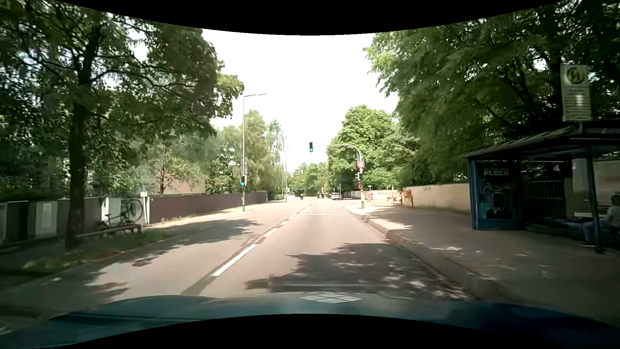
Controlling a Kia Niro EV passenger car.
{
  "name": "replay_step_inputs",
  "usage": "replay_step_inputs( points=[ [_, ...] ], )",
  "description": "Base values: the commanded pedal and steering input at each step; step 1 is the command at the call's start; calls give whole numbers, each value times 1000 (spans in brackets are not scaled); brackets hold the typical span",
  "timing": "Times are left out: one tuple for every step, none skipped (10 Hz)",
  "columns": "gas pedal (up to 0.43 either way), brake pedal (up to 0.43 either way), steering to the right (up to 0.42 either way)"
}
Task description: Follow the waypoints while adhering to traffic rules and regulations
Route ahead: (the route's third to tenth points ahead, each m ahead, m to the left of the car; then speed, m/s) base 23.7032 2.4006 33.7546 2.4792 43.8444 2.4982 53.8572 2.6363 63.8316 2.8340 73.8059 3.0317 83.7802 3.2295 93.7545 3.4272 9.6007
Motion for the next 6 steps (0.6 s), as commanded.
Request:
replay_step_inputs(
  points=[
    [248,0,0],
    [260,0,0],
    [280,0,0],
    [311,0,0],
    [319,0,0],
    [319,0,0]
  ],
)
